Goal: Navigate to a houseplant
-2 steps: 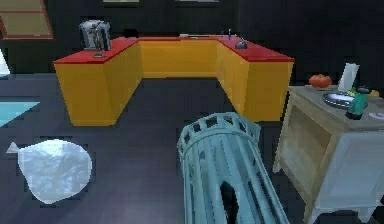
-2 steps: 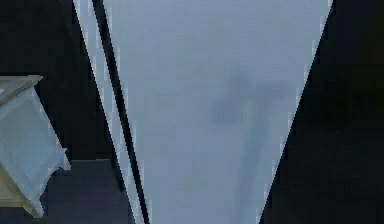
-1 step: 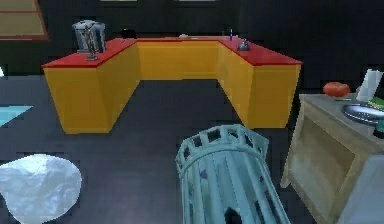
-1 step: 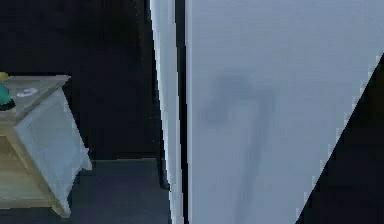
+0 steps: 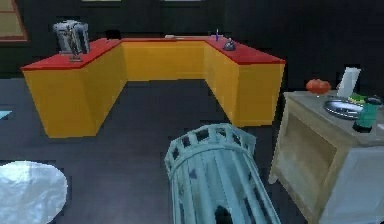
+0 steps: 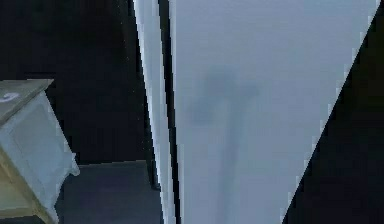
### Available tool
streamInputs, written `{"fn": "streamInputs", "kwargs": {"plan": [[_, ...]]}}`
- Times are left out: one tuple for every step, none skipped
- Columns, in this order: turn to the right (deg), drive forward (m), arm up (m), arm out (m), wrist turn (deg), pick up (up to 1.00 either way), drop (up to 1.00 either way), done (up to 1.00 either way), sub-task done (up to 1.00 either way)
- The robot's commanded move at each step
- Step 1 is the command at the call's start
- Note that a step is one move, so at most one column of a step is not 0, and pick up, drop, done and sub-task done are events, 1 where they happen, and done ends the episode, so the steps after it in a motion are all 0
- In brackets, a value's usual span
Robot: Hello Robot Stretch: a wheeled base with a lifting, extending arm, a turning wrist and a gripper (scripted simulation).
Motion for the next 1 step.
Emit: {"fn": "streamInputs", "kwargs": {"plan": [[0.0, 0.2, 0.0, 0.0, 0.0, 0.0, 0.0, 0.0, 0.0]]}}
